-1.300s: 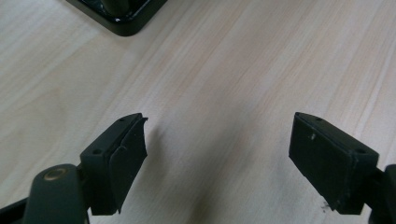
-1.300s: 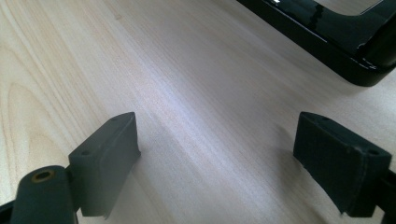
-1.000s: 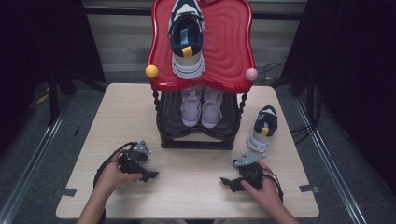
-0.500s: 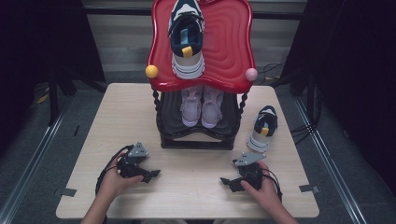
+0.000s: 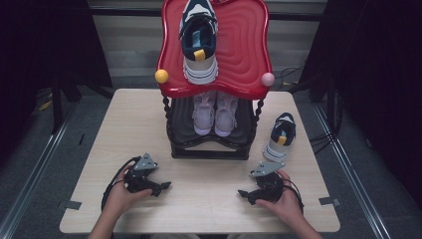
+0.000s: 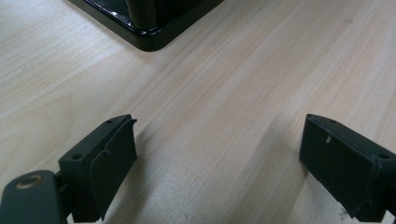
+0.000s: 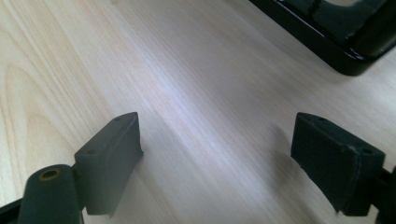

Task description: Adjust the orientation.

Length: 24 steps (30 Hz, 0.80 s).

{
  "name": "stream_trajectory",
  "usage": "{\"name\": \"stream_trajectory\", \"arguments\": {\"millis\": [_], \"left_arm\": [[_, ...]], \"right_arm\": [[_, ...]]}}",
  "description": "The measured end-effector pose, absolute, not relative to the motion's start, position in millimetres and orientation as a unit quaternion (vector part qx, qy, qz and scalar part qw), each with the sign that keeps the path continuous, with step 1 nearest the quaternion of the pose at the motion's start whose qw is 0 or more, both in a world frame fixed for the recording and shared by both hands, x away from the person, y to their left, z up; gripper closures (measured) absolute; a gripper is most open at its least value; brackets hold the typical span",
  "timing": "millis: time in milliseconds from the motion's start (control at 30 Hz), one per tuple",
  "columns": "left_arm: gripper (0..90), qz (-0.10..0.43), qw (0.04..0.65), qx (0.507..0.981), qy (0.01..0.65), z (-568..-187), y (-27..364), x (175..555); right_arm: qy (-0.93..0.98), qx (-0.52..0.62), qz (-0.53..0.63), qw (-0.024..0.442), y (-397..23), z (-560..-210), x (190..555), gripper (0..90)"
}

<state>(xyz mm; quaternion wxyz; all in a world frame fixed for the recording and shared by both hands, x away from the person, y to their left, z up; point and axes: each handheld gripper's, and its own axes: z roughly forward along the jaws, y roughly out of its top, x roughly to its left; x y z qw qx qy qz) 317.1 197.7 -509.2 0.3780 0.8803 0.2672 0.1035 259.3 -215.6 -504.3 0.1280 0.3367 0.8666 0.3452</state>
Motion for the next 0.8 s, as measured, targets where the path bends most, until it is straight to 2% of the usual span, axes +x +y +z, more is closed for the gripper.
{"name": "stream_trajectory", "arguments": {"millis": [300,633,800], "left_arm": [[10.1,0.104,0.378,0.88,0.266,-509.3,197.7,317.1],[9.7,0.104,0.376,0.882,0.263,-509.2,197.8,317.2],[9.6,0.104,0.376,0.882,0.263,-509.1,197.8,317.2]], "right_arm": [[0.882,0.331,0.313,0.121,-230.5,-488.2,265.9,19.0],[0.906,0.314,0.272,0.082,-245.9,-471.2,274.4,27.4],[0.916,0.308,0.244,0.078,-253.2,-462.7,281.9,29.3]]}}
